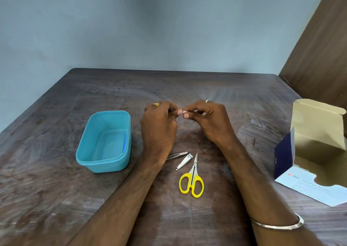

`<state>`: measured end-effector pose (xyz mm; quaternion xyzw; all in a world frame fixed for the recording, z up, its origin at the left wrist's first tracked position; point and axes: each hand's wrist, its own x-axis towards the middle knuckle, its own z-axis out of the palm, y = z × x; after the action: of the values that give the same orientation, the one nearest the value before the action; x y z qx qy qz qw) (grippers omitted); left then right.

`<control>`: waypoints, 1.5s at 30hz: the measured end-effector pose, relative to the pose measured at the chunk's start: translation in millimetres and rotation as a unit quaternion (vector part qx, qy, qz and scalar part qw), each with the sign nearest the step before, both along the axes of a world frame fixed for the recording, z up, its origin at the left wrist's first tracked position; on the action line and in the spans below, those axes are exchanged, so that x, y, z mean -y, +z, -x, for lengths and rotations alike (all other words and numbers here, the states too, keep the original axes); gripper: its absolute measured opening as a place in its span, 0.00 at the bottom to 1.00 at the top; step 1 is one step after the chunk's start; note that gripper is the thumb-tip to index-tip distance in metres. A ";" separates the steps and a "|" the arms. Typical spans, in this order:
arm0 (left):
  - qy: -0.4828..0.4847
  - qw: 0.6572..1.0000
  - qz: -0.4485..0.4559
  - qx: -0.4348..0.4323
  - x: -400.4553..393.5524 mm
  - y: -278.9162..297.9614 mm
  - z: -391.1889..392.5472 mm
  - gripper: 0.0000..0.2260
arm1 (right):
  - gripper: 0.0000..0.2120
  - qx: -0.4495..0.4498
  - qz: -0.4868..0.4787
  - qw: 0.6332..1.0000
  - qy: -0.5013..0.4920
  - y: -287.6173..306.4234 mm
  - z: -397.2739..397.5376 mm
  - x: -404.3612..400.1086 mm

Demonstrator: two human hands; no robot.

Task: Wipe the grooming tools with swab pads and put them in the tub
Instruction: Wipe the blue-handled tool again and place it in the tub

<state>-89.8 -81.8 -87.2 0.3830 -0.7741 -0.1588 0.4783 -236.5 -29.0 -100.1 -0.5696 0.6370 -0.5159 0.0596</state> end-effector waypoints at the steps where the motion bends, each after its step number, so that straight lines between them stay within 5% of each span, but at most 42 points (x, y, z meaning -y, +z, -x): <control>1: -0.002 1.000 -0.005 -0.008 -0.4 0.5 0.0 0.02 | 0.07 0.003 -0.003 1.000 -0.003 0.2 0.8 -0.3; 9: -0.022 0.991 -0.097 -0.090 -0.9 8.8 -3.0 0.03 | 0.05 0.080 -0.021 0.996 -0.038 -1.7 3.1 -0.6; 15: -0.103 0.907 -0.279 -0.297 3.4 14.2 -2.8 0.05 | 0.03 0.274 0.006 0.961 0.036 4.5 -6.9 -2.6; 24: -0.073 0.914 -0.198 -0.347 -8.3 34.0 -12.1 0.04 | 0.06 0.388 -0.032 0.921 0.022 4.2 -3.0 -0.9; 28: -0.064 0.937 -0.166 -0.302 -7.0 49.4 -28.9 0.06 | 0.12 0.381 -0.021 0.924 0.025 5.9 -1.1 -2.2; 34: -0.026 0.962 -0.195 -0.187 23.4 76.2 -85.4 0.06 | 0.07 0.375 -0.035 0.926 0.009 6.2 -1.6 -3.8; 45: 0.026 0.936 -0.333 0.110 56.2 68.4 -117.9 0.04 | 0.08 0.396 -0.029 0.918 0.002 9.7 -3.7 -3.3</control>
<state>28.1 -138.0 -18.7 0.5559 -0.7142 -0.3520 0.2389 -232.8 -25.7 -90.4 -0.3177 0.5750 -0.6803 0.3249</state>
